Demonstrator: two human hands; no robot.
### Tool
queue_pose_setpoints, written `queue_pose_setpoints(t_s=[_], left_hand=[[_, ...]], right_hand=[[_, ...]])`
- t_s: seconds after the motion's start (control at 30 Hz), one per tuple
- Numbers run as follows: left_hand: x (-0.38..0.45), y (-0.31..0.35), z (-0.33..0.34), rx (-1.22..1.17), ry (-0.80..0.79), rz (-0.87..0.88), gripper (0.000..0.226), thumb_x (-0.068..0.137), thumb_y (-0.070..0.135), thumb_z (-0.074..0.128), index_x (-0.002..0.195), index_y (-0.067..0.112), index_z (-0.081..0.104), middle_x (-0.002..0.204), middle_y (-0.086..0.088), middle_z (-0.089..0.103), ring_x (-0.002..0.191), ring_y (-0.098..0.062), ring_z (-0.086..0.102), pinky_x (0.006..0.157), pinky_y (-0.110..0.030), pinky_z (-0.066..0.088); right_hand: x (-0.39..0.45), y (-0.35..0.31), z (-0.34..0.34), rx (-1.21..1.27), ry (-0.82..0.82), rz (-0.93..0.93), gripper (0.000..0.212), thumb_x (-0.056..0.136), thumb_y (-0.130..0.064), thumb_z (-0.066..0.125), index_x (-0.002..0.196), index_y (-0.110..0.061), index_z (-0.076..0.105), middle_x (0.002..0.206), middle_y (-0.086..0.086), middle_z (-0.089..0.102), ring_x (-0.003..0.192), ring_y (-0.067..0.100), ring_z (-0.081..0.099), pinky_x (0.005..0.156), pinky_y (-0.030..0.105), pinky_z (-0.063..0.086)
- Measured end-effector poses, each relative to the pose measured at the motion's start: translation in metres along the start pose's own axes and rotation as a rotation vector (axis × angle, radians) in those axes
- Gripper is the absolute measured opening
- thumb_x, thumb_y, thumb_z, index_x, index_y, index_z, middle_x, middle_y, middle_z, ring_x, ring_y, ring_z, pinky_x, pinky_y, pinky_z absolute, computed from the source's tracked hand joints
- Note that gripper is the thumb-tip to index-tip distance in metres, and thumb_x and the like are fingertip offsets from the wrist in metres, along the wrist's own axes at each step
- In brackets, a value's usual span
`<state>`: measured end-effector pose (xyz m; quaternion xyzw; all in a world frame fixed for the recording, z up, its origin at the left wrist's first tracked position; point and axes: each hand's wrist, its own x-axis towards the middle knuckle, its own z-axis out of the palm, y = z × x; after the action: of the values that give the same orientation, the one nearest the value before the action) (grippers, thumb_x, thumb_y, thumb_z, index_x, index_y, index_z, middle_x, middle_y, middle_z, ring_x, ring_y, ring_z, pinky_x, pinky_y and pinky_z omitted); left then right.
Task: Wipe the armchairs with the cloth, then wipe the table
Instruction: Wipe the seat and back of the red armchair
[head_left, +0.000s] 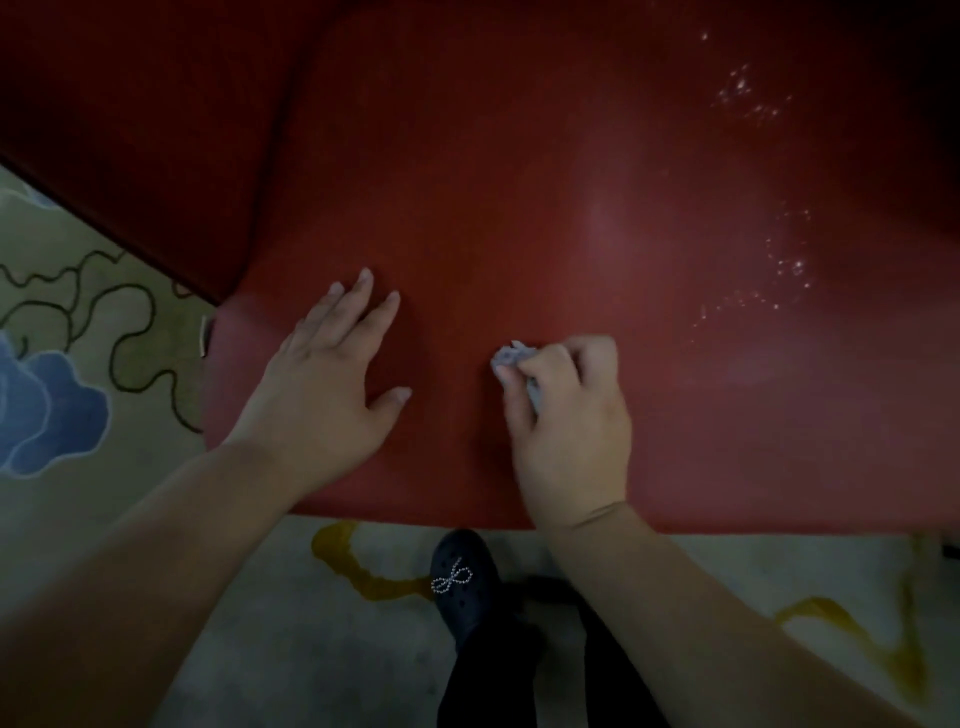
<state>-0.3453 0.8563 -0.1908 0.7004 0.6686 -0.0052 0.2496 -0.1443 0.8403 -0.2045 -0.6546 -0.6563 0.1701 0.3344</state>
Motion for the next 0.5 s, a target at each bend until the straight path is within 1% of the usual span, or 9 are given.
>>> queue_pose_setpoints(t_s=[0.07, 0.17, 0.3, 0.4, 0.5], left_hand=[[0.001, 0.001, 0.000, -0.007, 0.004, 0.002, 0.084, 0.083, 0.041, 0.061, 0.152, 0.029, 0.015, 0.161, 0.005, 0.000, 0.147, -0.016, -0.001, 0.119, -0.044, 0.012], [0.001, 0.003, 0.000, -0.032, 0.005, -0.001, 0.083, 0.083, 0.038, 0.062, 0.152, 0.028, 0.017, 0.161, 0.004, 0.002, 0.147, -0.018, 0.000, 0.119, -0.044, 0.011], [0.002, -0.001, -0.002, -0.010, -0.005, 0.005, 0.081, 0.084, 0.042, 0.059, 0.152, 0.030, 0.016, 0.161, 0.006, -0.001, 0.147, -0.015, -0.003, 0.119, -0.045, 0.011], [0.005, 0.002, -0.003, -0.015, 0.009, 0.004, 0.082, 0.083, 0.047, 0.057, 0.152, 0.028, 0.016, 0.161, 0.006, 0.000, 0.147, -0.014, -0.003, 0.119, -0.045, 0.011], [0.011, 0.013, -0.003, -0.031, 0.019, 0.022, 0.083, 0.084, 0.049, 0.057, 0.152, 0.027, 0.016, 0.161, 0.006, 0.000, 0.146, -0.013, -0.004, 0.119, -0.044, 0.011]], right_hand=[[-0.018, -0.021, 0.018, 0.019, -0.078, -0.036, 0.013, 0.086, -0.020, 0.068, 0.084, -0.008, 0.064, 0.093, 0.011, 0.053, 0.075, 0.024, 0.059, 0.064, 0.032, 0.051], [-0.031, -0.032, 0.032, 0.049, -0.149, -0.097, 0.018, 0.089, -0.021, 0.066, 0.081, -0.005, 0.061, 0.091, 0.012, 0.053, 0.071, 0.025, 0.056, 0.055, 0.036, 0.051], [-0.021, -0.015, 0.020, 0.041, -0.134, -0.147, 0.021, 0.089, -0.023, 0.068, 0.079, -0.005, 0.065, 0.088, 0.012, 0.054, 0.071, 0.025, 0.058, 0.054, 0.034, 0.051], [-0.008, 0.001, 0.005, 0.006, -0.131, -0.163, 0.025, 0.090, -0.028, 0.064, 0.081, -0.004, 0.067, 0.088, 0.013, 0.056, 0.073, 0.025, 0.059, 0.055, 0.036, 0.052], [0.006, 0.019, -0.011, -0.040, -0.100, -0.167, 0.029, 0.090, -0.030, 0.060, 0.081, -0.004, 0.067, 0.088, 0.014, 0.056, 0.073, 0.026, 0.059, 0.057, 0.032, 0.051]])
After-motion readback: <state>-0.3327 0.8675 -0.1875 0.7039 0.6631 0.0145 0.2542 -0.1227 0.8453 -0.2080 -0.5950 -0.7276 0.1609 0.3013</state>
